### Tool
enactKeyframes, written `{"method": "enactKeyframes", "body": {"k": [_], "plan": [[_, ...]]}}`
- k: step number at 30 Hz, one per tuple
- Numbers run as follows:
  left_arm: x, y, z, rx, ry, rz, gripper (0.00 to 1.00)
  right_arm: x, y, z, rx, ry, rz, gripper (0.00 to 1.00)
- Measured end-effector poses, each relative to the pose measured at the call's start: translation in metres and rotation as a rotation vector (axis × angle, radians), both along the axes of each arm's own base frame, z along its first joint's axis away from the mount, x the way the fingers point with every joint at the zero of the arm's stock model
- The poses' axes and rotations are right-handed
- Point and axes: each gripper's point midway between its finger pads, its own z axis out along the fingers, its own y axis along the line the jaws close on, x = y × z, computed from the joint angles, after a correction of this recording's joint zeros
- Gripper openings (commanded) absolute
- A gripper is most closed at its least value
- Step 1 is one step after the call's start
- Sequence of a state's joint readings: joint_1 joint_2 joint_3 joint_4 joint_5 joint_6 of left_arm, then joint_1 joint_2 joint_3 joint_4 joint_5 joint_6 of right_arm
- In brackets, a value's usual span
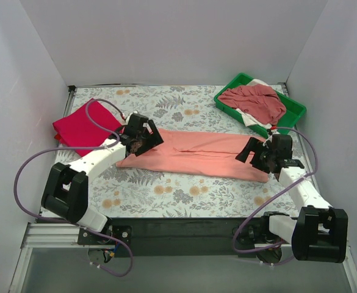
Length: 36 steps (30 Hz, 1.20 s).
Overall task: Fold and stack the t-shirts
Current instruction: Fold the tshirt
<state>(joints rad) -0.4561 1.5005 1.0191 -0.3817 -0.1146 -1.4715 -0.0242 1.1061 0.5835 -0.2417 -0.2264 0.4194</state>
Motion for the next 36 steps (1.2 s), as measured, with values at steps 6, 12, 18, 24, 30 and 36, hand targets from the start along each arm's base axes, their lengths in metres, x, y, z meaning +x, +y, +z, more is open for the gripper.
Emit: {"method": "enactKeyframes", "body": {"k": [6,12,18,24,30,36], "plan": [[-0.022,-0.004,-0.035,-0.016,0.096,-0.028,0.79,0.0,0.016,0.002,0.051,-0.054,0.088,0.98],[-0.015,-0.008,-0.057,-0.014,0.126,-0.017,0.79,0.003,0.02,-0.007,0.062,-0.044,0.123,0.98],[0.009,-0.002,-0.07,0.06,0.118,0.041,0.8,0.001,0.02,-0.022,0.056,0.004,0.139,0.98],[0.049,0.002,-0.057,0.089,0.051,0.104,0.8,0.001,0.019,-0.026,0.038,0.009,0.149,0.98],[0.08,0.026,-0.07,0.13,0.06,0.187,0.8,0.004,0.011,-0.027,-0.008,0.006,0.14,0.98],[0.116,0.048,-0.075,0.1,0.074,0.237,0.79,0.009,0.002,-0.025,-0.059,-0.006,0.124,0.98]]}}
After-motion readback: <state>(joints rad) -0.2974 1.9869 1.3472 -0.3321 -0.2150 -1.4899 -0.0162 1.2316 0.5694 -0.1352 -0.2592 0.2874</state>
